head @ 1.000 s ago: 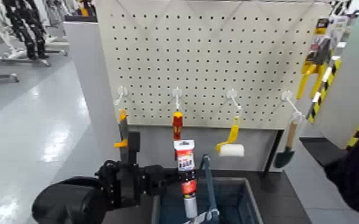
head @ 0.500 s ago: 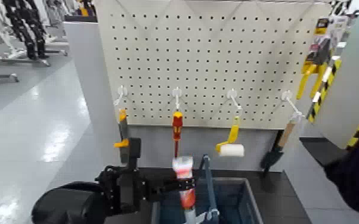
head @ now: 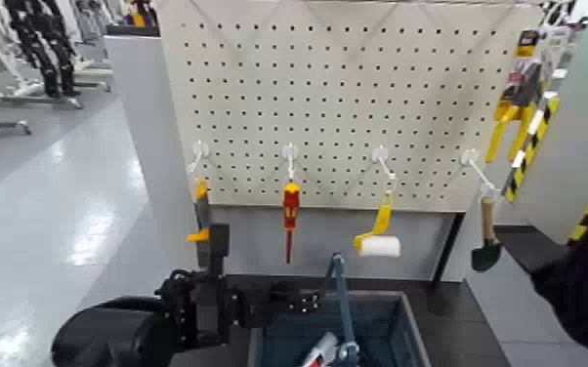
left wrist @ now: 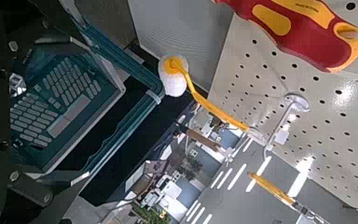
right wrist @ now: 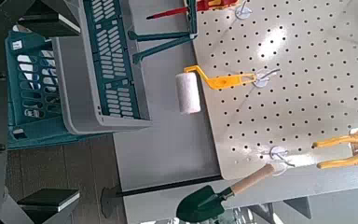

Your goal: Put the red glue tube into the crate.

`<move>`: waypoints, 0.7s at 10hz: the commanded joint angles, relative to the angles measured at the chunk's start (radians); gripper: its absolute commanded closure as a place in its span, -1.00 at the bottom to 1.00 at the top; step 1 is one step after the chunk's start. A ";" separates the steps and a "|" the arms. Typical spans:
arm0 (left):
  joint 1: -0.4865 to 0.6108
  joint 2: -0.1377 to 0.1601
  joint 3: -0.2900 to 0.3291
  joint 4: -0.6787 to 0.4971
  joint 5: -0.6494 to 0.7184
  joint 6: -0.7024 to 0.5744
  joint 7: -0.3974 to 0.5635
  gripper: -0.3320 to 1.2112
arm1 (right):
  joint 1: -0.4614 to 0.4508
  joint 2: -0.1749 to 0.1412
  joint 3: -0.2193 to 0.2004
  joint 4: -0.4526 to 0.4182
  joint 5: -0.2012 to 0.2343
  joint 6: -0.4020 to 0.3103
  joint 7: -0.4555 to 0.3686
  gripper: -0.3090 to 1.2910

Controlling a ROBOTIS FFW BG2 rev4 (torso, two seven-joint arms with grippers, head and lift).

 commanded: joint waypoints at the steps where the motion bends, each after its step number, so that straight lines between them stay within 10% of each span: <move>1: 0.002 0.001 0.002 -0.002 0.000 0.000 0.000 -0.57 | 0.000 0.126 0.000 0.000 0.000 -0.001 0.000 -0.51; 7: 0.172 0.033 0.083 -0.274 -0.207 -0.114 0.232 -0.55 | 0.003 0.126 -0.005 -0.002 0.000 -0.008 -0.001 -0.50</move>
